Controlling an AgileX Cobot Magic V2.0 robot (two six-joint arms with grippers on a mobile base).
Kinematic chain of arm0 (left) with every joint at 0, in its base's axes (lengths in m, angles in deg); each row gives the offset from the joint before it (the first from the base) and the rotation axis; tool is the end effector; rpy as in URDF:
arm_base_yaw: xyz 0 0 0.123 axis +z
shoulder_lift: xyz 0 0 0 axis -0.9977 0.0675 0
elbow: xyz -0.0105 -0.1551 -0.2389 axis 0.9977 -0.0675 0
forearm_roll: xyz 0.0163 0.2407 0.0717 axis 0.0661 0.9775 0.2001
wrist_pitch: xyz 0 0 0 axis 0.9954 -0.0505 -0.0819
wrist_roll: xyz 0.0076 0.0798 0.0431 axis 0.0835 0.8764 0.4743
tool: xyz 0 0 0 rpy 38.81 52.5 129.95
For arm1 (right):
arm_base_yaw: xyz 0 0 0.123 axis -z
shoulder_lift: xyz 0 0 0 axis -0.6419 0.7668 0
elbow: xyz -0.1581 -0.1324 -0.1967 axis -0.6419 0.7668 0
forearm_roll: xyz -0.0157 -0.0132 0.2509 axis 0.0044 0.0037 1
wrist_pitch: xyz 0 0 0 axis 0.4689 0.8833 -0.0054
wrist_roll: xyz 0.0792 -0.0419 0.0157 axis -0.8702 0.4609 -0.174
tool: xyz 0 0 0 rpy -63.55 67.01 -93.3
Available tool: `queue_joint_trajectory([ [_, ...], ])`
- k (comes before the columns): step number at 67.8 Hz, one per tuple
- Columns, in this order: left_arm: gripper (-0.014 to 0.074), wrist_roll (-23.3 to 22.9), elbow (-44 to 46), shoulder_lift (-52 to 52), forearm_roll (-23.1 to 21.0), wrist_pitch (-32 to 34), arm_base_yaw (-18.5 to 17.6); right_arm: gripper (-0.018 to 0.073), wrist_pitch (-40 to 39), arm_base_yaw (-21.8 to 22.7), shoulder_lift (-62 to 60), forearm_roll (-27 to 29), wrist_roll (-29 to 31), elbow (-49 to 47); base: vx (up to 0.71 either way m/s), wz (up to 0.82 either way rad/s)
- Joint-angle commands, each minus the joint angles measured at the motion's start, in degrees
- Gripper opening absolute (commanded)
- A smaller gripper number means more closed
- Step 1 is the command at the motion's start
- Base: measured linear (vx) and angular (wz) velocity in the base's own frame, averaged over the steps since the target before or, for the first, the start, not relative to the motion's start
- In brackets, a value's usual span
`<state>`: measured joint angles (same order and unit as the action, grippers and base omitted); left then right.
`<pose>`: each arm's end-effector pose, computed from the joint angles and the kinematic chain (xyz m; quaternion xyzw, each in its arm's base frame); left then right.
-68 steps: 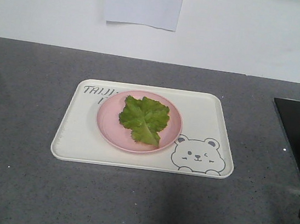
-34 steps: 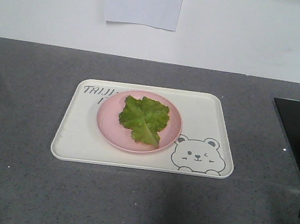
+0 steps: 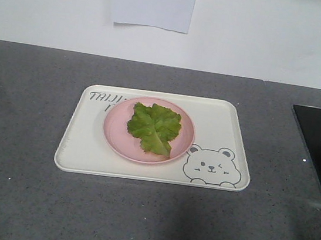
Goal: Transfer vegetables to tray and serve
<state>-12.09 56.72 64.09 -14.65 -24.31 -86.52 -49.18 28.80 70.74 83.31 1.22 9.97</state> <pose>0.0565 -0.0024 0.1935 0.0005 0.7265 -0.0195 0.6869 0.0710 0.0265 0.2814 -0.1771 0.8028 0.0696 0.5650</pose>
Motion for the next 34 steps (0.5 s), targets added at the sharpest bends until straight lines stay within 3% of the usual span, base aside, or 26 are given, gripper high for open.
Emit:
queue_joint_trajectory([
  [1, -0.0006, -0.6, -1.6, -0.9, -0.6, 3.8, 0.1, -0.0006, -5.8, -0.2, 0.2, -3.8, -3.8, -1.4, 0.00, 0.00],
  [17, -0.0006, -0.6, -1.6, -0.9, -0.6, 3.8, 0.1, -0.0006, -18.2, -0.2, -7.1, -16.5, -23.8, 8.8, 0.00, 0.00],
  [34, -0.0006, -0.6, -1.6, -0.9, -0.6, 3.8, 0.1, -0.0006, -28.4, 1.1, -19.5, -19.5, -29.3, 21.3, 0.00, 0.00],
])
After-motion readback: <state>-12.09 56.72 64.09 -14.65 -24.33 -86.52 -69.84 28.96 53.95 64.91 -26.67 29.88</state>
